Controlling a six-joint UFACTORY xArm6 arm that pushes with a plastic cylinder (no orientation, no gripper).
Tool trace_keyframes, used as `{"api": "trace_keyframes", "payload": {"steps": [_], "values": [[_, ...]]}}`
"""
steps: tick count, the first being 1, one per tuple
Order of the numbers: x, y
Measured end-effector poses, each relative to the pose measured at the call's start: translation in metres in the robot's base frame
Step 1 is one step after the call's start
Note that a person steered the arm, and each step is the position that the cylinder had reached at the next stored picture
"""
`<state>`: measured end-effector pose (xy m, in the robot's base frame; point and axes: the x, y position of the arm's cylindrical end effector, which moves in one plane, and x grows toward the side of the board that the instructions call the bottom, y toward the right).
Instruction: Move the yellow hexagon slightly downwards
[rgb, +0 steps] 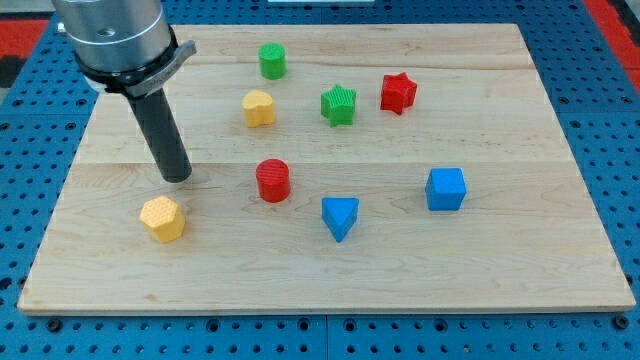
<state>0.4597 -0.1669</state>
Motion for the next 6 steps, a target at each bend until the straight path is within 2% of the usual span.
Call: {"api": "trace_keyframes", "payload": {"steps": [3, 6], "values": [[0.039, -0.014], [0.041, 0.055]]}}
